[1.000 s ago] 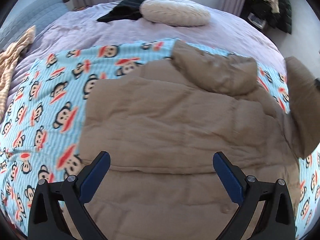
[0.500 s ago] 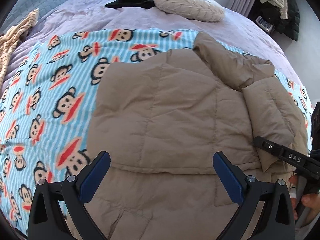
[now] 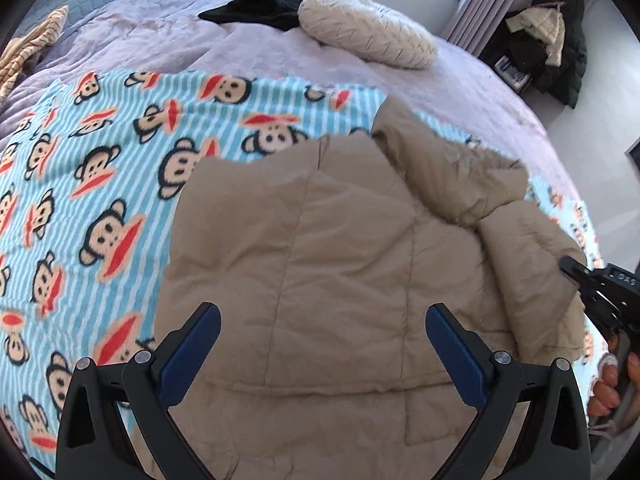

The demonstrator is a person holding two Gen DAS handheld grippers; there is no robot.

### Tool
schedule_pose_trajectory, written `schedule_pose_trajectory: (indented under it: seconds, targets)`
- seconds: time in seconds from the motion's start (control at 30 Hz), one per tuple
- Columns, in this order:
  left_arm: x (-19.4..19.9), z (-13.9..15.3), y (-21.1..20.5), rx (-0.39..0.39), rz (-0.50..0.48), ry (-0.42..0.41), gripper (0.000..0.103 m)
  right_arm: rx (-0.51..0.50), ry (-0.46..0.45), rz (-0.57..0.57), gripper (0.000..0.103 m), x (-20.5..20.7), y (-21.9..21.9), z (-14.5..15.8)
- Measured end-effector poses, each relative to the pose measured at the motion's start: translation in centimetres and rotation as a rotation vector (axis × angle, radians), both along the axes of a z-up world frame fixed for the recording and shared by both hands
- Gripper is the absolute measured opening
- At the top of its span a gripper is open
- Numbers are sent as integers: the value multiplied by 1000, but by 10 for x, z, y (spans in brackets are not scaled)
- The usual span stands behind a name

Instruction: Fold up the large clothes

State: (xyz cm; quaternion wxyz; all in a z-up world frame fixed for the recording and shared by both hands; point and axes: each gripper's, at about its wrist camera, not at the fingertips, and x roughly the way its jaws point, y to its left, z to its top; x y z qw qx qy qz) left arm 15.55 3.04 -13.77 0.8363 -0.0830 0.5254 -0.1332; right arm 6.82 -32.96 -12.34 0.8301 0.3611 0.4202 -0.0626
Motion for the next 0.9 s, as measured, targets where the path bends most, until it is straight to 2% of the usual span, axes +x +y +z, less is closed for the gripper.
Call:
schedule_pose_trajectory:
  seconds: [0.03, 0.07, 0.13, 0.2, 0.27, 0.3, 0.33, 0.37, 0.4, 0.43, 0.53, 0.6, 0.67, 0.7, 0.73, 0.77, 0.8, 0.87, 0.9]
  targets:
    - [1, 2, 3, -28, 1, -2, 102, -49, -21, 57, 8, 7, 14, 8]
    - [3, 4, 8, -92, 3, 3, 96, -97, -37, 120, 8, 13, 30, 15]
    - [8, 2, 16, -197, 18, 35, 95, -163, -52, 262, 8, 21, 66, 23]
    - [10, -1, 21, -287, 36, 61, 95, -230, -43, 403, 8, 22, 106, 22]
    - [12, -5, 22, -347, 39, 85, 95, -259, 9, 519, 9, 24, 136, 12]
    - [12, -7, 21, -369, 34, 99, 95, -274, 67, 587, 18, 23, 153, -1]
    - [13, -10, 18, -386, 25, 115, 95, -281, 109, 627, 32, 20, 163, -9]
    - [14, -13, 15, -401, 14, 133, 95, -278, 134, 653, 39, 15, 168, -15]
    - [14, -16, 12, -409, 1, 149, 95, -270, 146, 666, 53, 11, 169, -20]
    - [14, -17, 9, -408, -7, 157, 95, -252, 157, 672, 59, 1, 164, -22]
    - [14, -25, -1, -414, -44, 183, 95, -220, 193, 604, 59, -25, 128, -20]
    - [15, -36, -11, -399, -65, 217, 95, -174, 226, 516, 59, -38, 93, -21]
    - [16, -47, -20, -346, -79, 241, 93, -108, 277, 372, 59, -57, 44, -28]
    - [16, -51, -25, -323, -90, 246, 72, -93, 289, 332, 59, -67, 28, -32]
    - [17, -55, -33, -293, -113, 257, 58, -80, 302, 285, 59, -74, 9, -35]
    - [18, -58, -39, -273, -127, 270, 32, -59, 306, 230, 59, -80, -12, -37]
    - [18, -60, -42, -269, -132, 275, 19, -26, 288, 182, 59, -83, -27, -38]
    - [16, -58, -50, -256, -132, 260, 18, 45, 219, 85, 55, -85, -57, -38]
    - [15, -54, -55, -248, -138, 246, 18, 48, 190, 34, 19, -86, -71, -37]
